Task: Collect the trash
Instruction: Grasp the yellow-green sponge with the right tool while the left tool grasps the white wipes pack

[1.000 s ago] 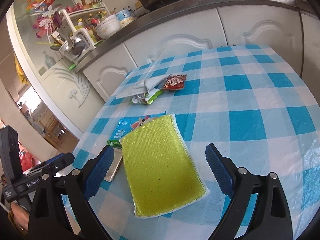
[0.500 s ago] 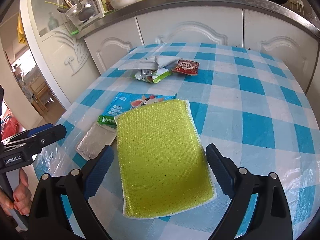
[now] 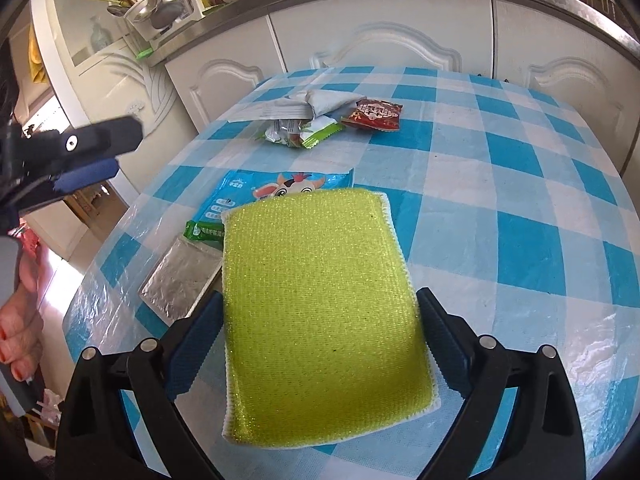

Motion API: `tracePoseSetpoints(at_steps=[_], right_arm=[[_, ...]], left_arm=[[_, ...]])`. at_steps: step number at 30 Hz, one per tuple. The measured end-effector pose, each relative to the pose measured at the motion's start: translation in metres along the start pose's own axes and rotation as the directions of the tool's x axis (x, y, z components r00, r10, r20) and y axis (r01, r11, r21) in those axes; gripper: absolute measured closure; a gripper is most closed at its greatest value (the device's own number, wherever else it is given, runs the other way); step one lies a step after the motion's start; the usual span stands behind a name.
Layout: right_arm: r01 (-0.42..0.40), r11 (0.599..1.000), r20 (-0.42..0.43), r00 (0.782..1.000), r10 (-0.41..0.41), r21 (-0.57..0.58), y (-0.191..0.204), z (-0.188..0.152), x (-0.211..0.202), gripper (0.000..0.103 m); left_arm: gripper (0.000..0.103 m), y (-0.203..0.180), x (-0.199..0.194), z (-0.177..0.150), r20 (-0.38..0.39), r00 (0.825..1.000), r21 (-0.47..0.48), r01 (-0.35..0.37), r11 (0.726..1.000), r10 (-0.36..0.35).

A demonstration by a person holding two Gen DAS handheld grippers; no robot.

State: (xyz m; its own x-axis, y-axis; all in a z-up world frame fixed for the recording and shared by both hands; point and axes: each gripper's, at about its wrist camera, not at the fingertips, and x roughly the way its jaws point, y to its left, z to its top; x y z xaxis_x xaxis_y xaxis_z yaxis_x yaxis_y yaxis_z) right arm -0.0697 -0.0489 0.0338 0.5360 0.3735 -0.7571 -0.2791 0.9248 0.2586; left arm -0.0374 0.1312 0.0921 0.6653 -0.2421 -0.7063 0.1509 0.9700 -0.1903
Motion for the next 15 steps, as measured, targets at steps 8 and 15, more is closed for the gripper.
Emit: tracePoseSetpoints(at_steps=[8, 15], right_arm=[[-0.063, 0.997, 0.036, 0.997, 0.061, 0.041, -0.013, 0.001, -0.007, 0.022], [-0.130, 0.983, 0.085, 0.989, 0.119, 0.131, -0.039, 0.004, -0.015, 0.022]], left_arm=[[0.013, -0.027, 0.067, 0.050, -0.071, 0.997, 0.077, 0.005, 0.997, 0.000], [0.013, -0.034, 0.125, 0.075, -0.169, 0.984, 0.100, -0.042, 0.994, 0.059]])
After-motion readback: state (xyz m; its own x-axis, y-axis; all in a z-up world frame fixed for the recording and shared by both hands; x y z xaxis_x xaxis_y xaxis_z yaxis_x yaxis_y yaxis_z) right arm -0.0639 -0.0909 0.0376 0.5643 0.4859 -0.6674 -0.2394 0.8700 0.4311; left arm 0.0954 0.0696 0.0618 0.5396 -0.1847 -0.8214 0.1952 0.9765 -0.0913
